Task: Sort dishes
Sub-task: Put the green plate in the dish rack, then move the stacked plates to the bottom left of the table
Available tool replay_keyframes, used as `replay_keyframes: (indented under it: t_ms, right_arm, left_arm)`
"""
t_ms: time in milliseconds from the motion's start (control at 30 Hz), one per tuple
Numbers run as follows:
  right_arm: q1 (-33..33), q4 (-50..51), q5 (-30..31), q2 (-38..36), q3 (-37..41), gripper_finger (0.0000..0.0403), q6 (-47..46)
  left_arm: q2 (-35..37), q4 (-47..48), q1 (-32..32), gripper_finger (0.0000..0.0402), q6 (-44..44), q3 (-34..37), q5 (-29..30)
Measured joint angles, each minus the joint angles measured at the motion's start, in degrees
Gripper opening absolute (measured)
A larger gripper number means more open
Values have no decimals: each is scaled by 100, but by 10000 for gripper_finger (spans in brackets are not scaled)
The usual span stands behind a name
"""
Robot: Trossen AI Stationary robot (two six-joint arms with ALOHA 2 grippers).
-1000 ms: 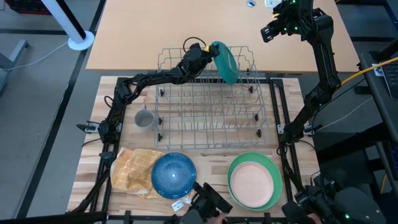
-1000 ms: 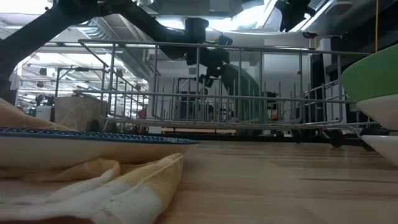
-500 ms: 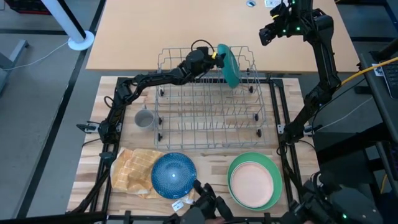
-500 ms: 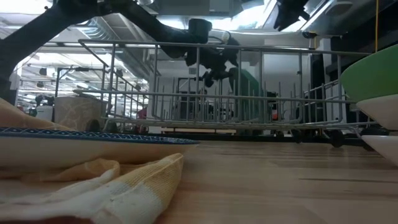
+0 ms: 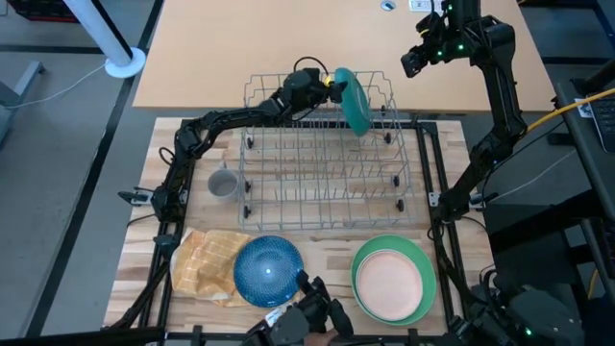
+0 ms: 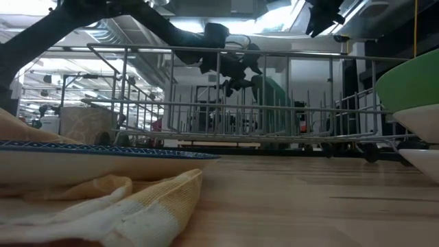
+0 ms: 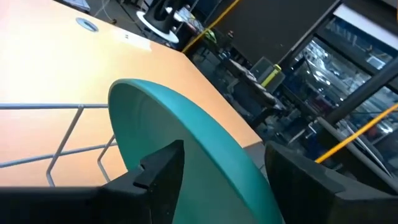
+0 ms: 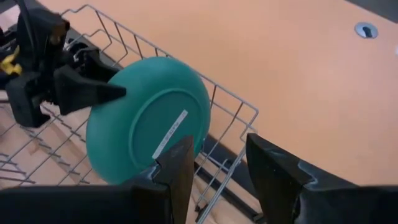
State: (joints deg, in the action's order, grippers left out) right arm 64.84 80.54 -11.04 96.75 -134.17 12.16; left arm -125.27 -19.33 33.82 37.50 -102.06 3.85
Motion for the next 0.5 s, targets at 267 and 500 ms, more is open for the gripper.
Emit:
replay_keyframes:
  t_ms: [267,500]
  right_arm:
    - [2,62,5,0,0,152,9]
    - [2,60,5,0,-2,152,13]
  left_arm:
    - [151,414,193,213,15,0,-689]
    - [151,385,381,212,712,4,-1217]
